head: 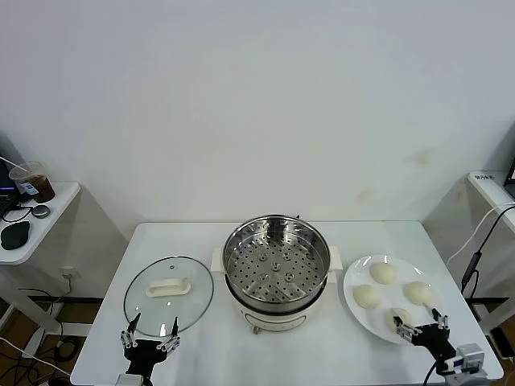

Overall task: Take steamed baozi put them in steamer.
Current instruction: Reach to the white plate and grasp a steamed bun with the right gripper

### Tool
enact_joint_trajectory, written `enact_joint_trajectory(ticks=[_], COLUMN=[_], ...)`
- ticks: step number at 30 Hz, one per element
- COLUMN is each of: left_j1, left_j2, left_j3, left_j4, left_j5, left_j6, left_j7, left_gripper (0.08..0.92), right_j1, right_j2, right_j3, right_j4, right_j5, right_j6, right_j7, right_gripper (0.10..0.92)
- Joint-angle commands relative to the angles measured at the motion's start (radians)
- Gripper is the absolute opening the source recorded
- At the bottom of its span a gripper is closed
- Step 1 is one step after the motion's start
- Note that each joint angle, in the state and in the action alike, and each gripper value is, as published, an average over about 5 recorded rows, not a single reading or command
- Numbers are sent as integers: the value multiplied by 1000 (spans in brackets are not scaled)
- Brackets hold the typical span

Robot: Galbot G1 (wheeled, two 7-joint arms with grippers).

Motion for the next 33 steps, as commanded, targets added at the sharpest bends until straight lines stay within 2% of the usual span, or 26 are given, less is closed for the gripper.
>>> enact_joint_trajectory(ticks=[1,9,13,17,20,28,33], left_j1=[1,14,22,30,38,53,60], left_j2=[1,-21,-27,-32,-33,-39,-46], left_j3=[0,9,10,1,-4,-12,-17], left_j4=[-4,-41,-60,-81,-98,-119,-127], left_j5=[0,19,33,38,39,43,43], left_j6=[1,2,2,3,5,5,2], left_j7=[-1,-8,-9,-9,-10,-14,-32], left_gripper=[823,823,823,823,823,823,823], right_j1=[95,403,586,780,957,1412,1425], right_j2=[-55,-428,-585,-677,-701,-617,-535], right_j3=[23,-172,-400,-648,-863,-1411,-1467], right_j4=[-17,-225,-340,-402,-458,-643,-723], right_j5=[-29,-252,-354,-441,-508,-530,-533], right_j6=[-17,15,11,30,65,269,325], right_j7=[18,-199,-393,-635,-777,-907,-935], right_gripper=[823,823,823,823,823,823,823])
